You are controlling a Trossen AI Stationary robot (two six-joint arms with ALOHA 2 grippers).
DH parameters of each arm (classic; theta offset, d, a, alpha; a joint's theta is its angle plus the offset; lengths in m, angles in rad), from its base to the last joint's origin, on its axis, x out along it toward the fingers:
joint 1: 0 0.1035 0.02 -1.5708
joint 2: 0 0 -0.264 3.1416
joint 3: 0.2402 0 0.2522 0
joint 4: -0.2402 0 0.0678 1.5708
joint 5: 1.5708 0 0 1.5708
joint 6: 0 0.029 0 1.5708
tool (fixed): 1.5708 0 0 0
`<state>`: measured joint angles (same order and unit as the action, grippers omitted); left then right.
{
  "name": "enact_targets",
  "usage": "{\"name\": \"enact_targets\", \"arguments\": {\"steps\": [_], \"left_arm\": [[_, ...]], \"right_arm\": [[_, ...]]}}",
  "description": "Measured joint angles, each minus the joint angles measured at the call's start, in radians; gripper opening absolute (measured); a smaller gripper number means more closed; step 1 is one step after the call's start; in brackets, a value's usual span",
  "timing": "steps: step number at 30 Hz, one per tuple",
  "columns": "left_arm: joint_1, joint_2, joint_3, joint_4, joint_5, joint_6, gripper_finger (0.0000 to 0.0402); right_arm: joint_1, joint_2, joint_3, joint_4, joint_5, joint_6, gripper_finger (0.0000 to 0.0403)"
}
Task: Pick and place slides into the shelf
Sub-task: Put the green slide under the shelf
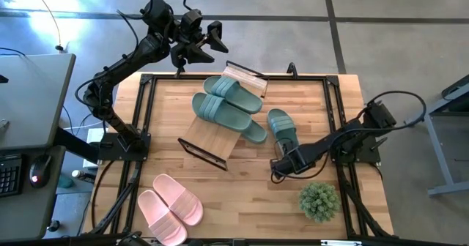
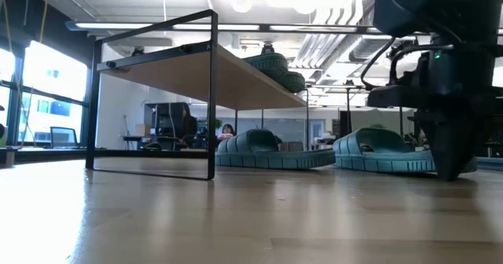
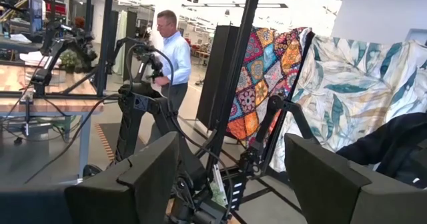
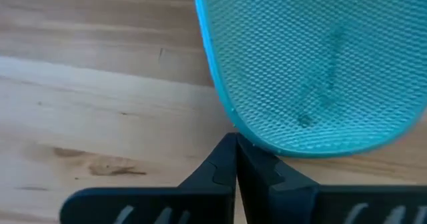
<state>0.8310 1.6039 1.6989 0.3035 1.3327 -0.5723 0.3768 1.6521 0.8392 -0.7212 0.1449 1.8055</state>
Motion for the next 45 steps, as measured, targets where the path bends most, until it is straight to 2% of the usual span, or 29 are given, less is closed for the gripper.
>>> {"name": "enact_targets", "arguments": {"steps": [8, 12, 21, 32, 45], "left_arm": [[0.000, 0.000, 0.000, 0.000, 0.000, 0.000, 0.0253], [0.000, 0.000, 0.000, 0.000, 0.000, 0.000, 0.0253], [0.000, 0.000, 0.000, 0.000, -0.001, 0.002, 0.0253], [0.000, 0.000, 0.000, 0.000, -0.002, 0.018, 0.0253], [0.000, 0.000, 0.000, 0.000, -0.005, 0.024, 0.0253]], "right_arm": [[-0.040, 0.001, -0.006, -0.034, 0.004, 0.059, 0.0000], [-0.065, 0.003, -0.012, -0.094, 0.109, 0.087, 0.0000], [-0.137, 0.006, -0.014, -0.219, 0.125, 0.132, 0.0000], [-0.253, 0.005, -0.013, -0.198, 0.148, 0.017, 0.0000], [-0.398, 0.004, -0.011, -0.012, 0.188, -0.203, 0.0000]]}}
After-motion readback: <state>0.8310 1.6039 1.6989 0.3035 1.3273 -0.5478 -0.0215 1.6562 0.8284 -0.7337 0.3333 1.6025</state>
